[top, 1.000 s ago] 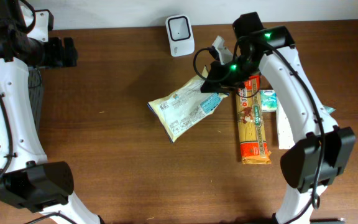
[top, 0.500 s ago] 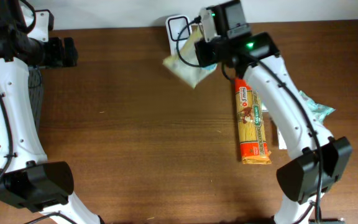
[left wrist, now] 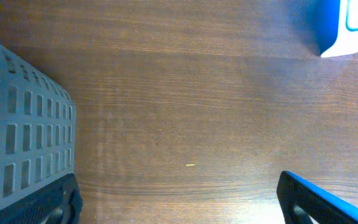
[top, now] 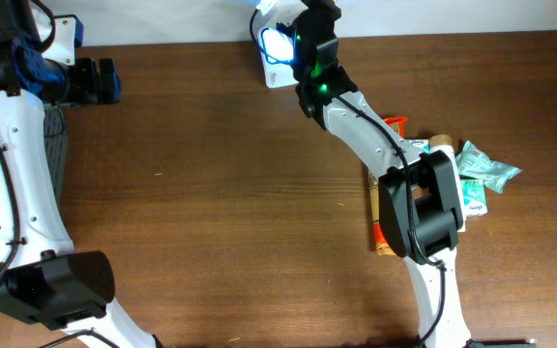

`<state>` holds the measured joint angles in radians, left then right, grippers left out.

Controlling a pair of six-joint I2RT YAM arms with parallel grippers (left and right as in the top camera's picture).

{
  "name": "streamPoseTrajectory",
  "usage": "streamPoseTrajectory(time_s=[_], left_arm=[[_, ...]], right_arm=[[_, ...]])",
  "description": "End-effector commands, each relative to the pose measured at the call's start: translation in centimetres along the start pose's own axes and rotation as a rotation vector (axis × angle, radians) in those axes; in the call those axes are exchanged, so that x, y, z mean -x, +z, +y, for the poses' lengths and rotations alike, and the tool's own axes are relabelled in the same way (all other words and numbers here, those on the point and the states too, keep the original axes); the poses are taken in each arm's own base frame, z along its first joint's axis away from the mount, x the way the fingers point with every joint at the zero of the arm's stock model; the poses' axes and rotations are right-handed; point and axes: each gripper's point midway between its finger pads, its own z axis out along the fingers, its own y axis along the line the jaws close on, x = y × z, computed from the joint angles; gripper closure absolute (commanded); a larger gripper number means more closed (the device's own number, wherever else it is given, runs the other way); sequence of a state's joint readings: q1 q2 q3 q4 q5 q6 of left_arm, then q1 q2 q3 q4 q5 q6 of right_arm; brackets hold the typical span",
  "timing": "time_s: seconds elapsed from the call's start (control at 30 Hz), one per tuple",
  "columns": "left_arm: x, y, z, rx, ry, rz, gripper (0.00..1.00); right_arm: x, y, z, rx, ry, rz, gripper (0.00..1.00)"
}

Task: Scan the item barcode
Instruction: 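Lift the snack bag up to the barcode scanner, then carry the snack bag right and drop it onto the pasta package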

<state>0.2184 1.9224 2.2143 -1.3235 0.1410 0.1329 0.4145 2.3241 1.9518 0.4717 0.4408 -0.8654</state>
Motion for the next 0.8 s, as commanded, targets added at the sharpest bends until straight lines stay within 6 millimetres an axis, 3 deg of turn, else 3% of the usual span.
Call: streamPoseTrajectory(time_s=[0.0,0.17,0.37,0.47,0.5,0.57,0.63,0.7,0.73,0.77], left_arm=[[0.3,-0.4,0.0,0.002,-0.007,-0.013,0.01],[0.3,-0.4,0.0,0.002,-0.007,-0.013,0.01],[0.3,-0.4,0.0,0.002,-0.007,-0.013,0.01],[0.3,-0.4,0.0,0.002,-0.007,-0.013,0.01],[0.3,-0.4,0.0,0.002,-0.007,-0.013,0.01],[0.3,-0.4,0.0,0.002,-0.007,-0.013,0.01],[0.3,-0.4,0.0,0.002,-0.007,-0.013,0.01],[0.3,-0.4,0.0,0.002,-0.007,-0.013,0.01],[0.3,-0.4,0.0,0.002,-0.007,-0.013,0.01],[0.3,-0.4,0.0,0.002,-0.007,-0.013,0.01]], right_arm=[[2.2,-0.6,-1.7,-0.060,-0.120,-0.015,0.96],[5.3,-1.3,-4.9,-0.192,-0.157,-0.139,0.96],[4.7,-0.5,-5.2,-0.174,-0.214,-0.169,0.96],[4.8,-1.0,-4.3,-0.122,-0.184,-0.111,0.96],[3.2,-1.1,-3.6,-0.056,-0.095,-0.019,0.96],[-1.0,-2.9,-0.2,0.163,0.091,0.211,0.82],[-4.3,-5.0,0.6,0.212,0.389,0.411,0.68],[-7.5,-6.6,3.3,0.347,0.606,0.565,0.66],[-10.1,-7.3,5.6,0.444,0.751,0.675,0.65],[-11.9,-7.2,6.4,0.462,0.835,0.728,0.64]])
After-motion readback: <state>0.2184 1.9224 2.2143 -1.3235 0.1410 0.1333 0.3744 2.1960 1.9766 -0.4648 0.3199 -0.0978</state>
